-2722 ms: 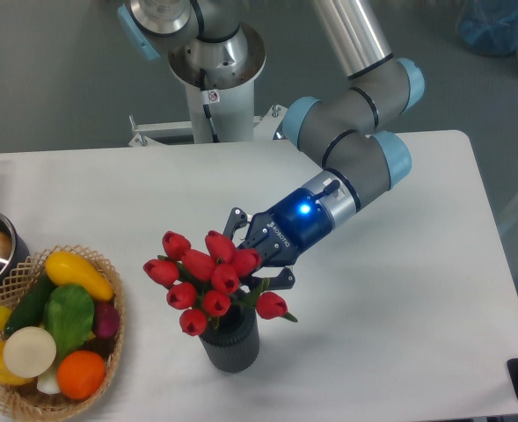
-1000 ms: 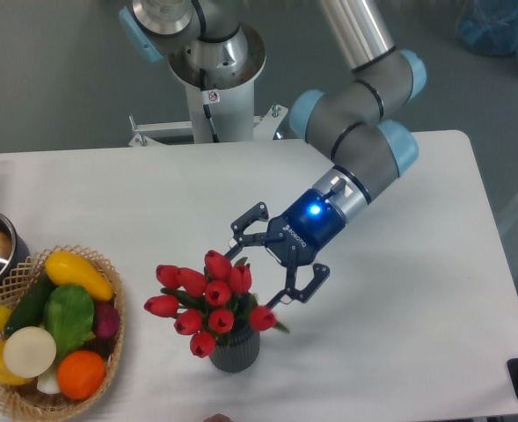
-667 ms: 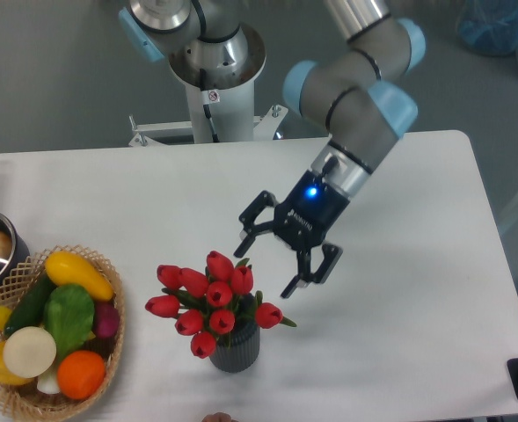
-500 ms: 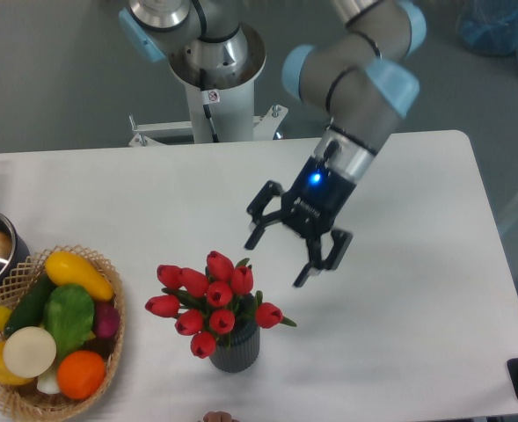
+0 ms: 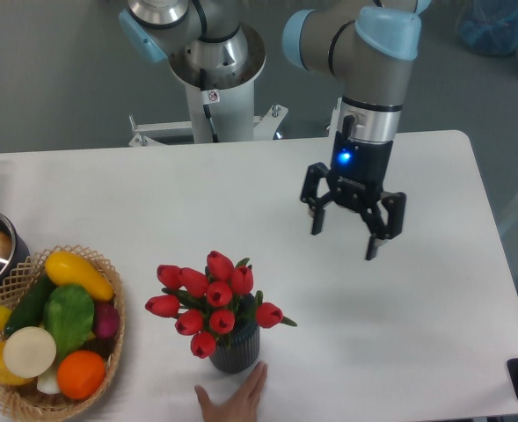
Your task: Insert the flowers into the vase
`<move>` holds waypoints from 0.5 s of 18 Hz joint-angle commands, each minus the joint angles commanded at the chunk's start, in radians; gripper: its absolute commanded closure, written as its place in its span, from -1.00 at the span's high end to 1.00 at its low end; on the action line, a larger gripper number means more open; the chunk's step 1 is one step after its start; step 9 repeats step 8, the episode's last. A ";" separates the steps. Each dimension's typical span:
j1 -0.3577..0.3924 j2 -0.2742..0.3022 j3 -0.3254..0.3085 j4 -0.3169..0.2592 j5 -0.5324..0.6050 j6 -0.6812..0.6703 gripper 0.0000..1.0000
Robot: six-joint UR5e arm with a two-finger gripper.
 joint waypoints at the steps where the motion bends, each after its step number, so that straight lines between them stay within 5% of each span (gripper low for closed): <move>1: -0.002 -0.037 0.035 -0.002 0.075 -0.003 1.00; 5: -0.043 -0.160 0.159 -0.053 0.223 -0.017 1.00; 9: 0.010 -0.198 0.215 -0.123 0.278 -0.018 1.00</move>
